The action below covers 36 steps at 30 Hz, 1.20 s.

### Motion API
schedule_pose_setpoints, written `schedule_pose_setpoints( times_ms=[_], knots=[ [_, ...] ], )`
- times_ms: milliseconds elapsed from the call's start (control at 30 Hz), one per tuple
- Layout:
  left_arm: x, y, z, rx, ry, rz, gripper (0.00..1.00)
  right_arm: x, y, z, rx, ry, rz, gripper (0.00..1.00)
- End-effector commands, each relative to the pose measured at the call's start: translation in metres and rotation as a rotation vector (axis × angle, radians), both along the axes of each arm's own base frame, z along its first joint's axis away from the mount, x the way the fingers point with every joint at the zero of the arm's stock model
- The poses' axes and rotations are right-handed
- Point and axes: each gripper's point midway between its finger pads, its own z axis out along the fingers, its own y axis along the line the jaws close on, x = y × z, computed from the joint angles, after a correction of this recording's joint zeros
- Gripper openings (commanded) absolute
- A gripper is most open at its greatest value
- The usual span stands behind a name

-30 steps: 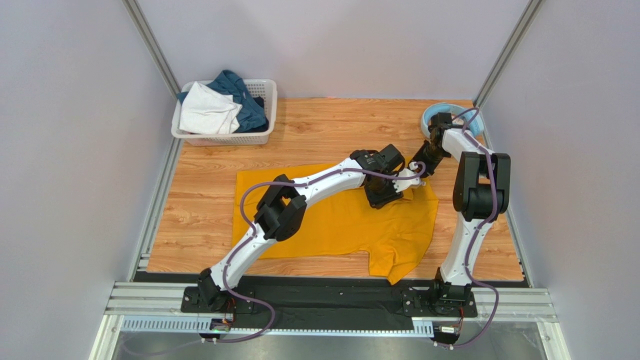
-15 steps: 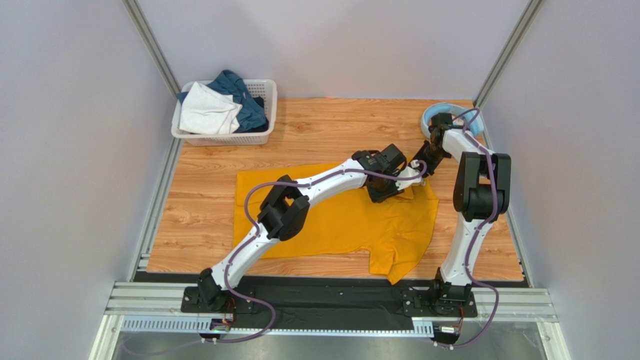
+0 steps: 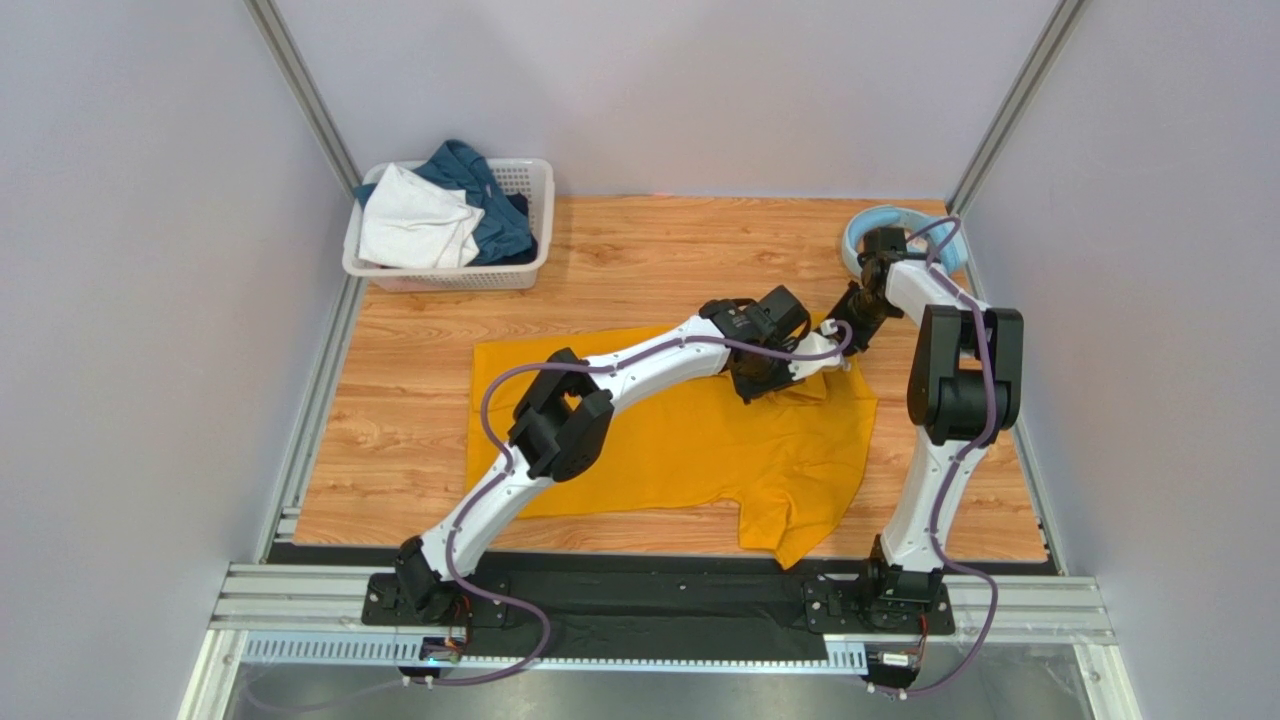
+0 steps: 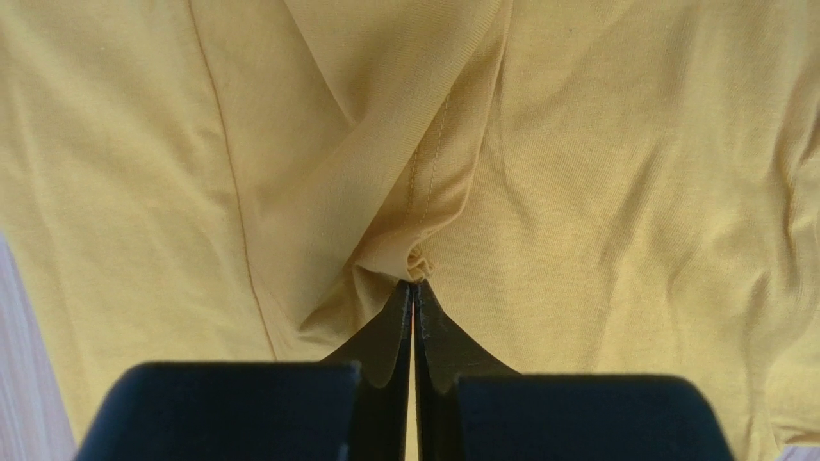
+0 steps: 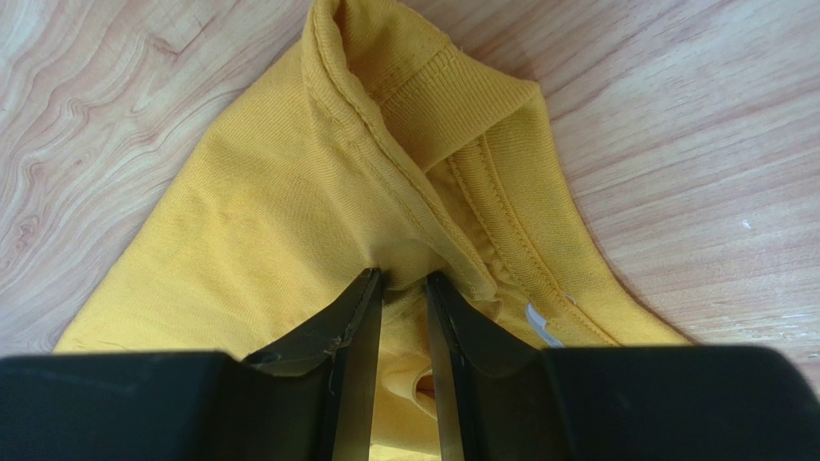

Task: Fold and stack the t-shirts
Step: Fold the tshirt

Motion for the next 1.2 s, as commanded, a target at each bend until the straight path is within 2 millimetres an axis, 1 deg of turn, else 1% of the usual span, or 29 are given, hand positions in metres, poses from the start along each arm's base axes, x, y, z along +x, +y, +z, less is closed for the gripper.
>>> schedule_pose_setpoints(
  times_ms=[0, 167, 233, 333, 367, 433, 467, 500, 533, 567, 633, 667, 733, 767, 800, 833, 900, 933, 1000, 1033, 1067, 1100, 1133, 1167],
  knots=[
    [0.01, -0.005, 0.062, -0.098, -0.079, -0.008, 0.0, -0.01, 0.003, -0.015, -0.004, 0.034, 0.007, 0.3],
    [0.008, -0.004, 0.075, -0.114, -0.086, -0.007, 0.0, -0.01, 0.003, -0.015, -0.004, 0.034, 0.005, 0.3],
    [0.007, -0.001, 0.077, -0.111, -0.085, -0.006, 0.0, -0.011, 0.003, -0.015, -0.007, 0.037, 0.006, 0.3],
    [0.0, 0.006, 0.082, -0.105, -0.083, -0.034, 0.0, -0.011, 0.002, -0.016, -0.008, 0.041, 0.006, 0.3],
    [-0.005, 0.01, 0.084, -0.098, -0.073, -0.048, 0.01, -0.01, 0.002, -0.016, -0.008, 0.039, 0.006, 0.3],
    [-0.011, 0.016, 0.084, -0.08, -0.066, -0.085, 0.04, -0.01, 0.002, -0.016, -0.01, 0.038, 0.005, 0.29],
    [-0.017, 0.023, 0.082, -0.055, -0.045, -0.101, 0.06, -0.01, 0.002, -0.016, -0.008, 0.038, 0.006, 0.29],
    [-0.021, 0.027, 0.08, -0.042, -0.033, -0.114, 0.11, -0.01, 0.002, -0.016, -0.008, 0.039, 0.006, 0.29],
    [-0.024, 0.03, 0.077, -0.027, -0.021, -0.126, 0.14, -0.01, 0.002, -0.016, -0.01, 0.041, 0.005, 0.29],
    [-0.03, 0.038, 0.071, 0.004, -0.004, -0.148, 0.15, -0.009, 0.002, -0.015, -0.008, 0.036, 0.004, 0.29],
    [-0.032, 0.047, 0.063, 0.033, 0.004, -0.156, 0.21, -0.01, 0.002, -0.015, -0.008, 0.038, 0.006, 0.29],
    [-0.036, 0.053, 0.052, 0.063, 0.019, -0.168, 0.27, -0.01, 0.002, -0.015, -0.008, 0.038, 0.004, 0.29],
    [-0.039, 0.06, 0.04, 0.098, 0.032, -0.176, 0.32, -0.009, 0.002, -0.015, -0.009, 0.036, 0.006, 0.29],
    [-0.042, 0.065, 0.032, 0.12, 0.042, -0.19, 0.39, -0.01, 0.002, -0.015, -0.008, 0.039, 0.006, 0.29],
    [-0.043, 0.067, 0.027, 0.135, 0.049, -0.189, 0.44, -0.01, 0.002, -0.016, -0.008, 0.039, 0.006, 0.29],
    [-0.041, 0.071, 0.02, 0.16, 0.046, -0.179, 0.46, -0.01, 0.003, -0.015, -0.007, 0.037, 0.006, 0.29],
    [-0.037, 0.07, 0.017, 0.165, 0.042, -0.152, 0.47, -0.009, 0.003, -0.014, -0.005, 0.036, 0.005, 0.29],
    [-0.035, 0.067, 0.019, 0.142, 0.054, -0.141, 0.47, -0.01, 0.003, -0.015, -0.005, 0.037, 0.006, 0.29],
    [-0.036, 0.056, 0.032, 0.078, 0.084, -0.112, 0.48, -0.01, 0.003, -0.015, -0.007, 0.039, 0.007, 0.29],
    [-0.042, 0.049, 0.038, 0.033, 0.123, -0.115, 0.48, -0.01, 0.002, -0.014, -0.008, 0.035, 0.009, 0.29],
    [-0.037, 0.042, 0.05, -0.014, 0.132, -0.102, 0.49, -0.01, 0.003, -0.014, -0.006, 0.037, 0.008, 0.29],
    [-0.036, 0.039, 0.055, -0.045, 0.157, -0.088, 0.49, -0.01, 0.003, -0.015, -0.005, 0.039, 0.006, 0.29],
    [-0.041, 0.033, 0.058, -0.08, 0.214, -0.066, 0.49, -0.011, 0.003, -0.015, -0.006, 0.04, 0.008, 0.29],
    [-0.035, 0.03, 0.064, -0.109, 0.227, -0.042, 0.5, -0.01, 0.003, -0.015, -0.004, 0.039, 0.008, 0.29]
  ],
)
